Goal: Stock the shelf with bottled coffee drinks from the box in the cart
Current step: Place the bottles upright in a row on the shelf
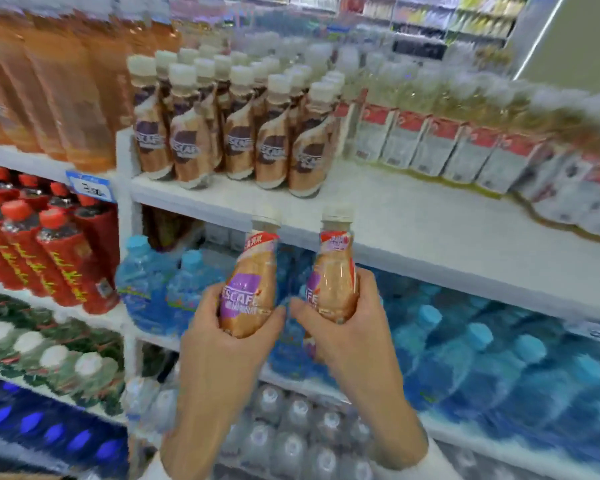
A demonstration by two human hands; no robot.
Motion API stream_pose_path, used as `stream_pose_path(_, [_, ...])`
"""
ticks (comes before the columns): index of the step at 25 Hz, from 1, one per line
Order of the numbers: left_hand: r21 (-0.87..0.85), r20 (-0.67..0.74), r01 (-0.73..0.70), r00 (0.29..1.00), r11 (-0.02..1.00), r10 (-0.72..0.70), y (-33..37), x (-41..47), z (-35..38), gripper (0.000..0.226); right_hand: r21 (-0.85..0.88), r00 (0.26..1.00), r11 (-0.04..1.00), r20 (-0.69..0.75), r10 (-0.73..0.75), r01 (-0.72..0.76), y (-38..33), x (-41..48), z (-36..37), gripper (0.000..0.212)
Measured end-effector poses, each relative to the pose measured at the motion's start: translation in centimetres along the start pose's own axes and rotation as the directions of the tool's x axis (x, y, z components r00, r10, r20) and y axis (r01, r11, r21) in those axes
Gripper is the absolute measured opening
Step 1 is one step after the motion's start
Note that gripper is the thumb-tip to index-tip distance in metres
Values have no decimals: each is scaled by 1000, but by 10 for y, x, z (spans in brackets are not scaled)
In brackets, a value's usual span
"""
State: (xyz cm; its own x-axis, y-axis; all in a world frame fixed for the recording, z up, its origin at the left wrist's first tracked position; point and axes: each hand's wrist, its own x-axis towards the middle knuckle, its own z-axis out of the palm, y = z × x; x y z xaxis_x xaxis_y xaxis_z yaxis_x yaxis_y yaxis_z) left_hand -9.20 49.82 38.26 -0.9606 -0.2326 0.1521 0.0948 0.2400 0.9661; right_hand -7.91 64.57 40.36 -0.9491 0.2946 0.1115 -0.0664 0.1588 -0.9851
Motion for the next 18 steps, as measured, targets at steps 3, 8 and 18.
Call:
stream_pose_path(3, [-60,108,-68,991,996,74,39,6,55,50,37,988,997,-144,-63,69,-15,19,-56,40])
stream_pose_path(8, [-96,203,-224,950,970,239,98,36,138,56,51,930,975,-314,-191,217,-42,70,-117,44])
stream_pose_path(18, [-97,309,-306,895,947,321,98,100,209,62,69,946,981,-287,-152,179,-29,137,-144,59])
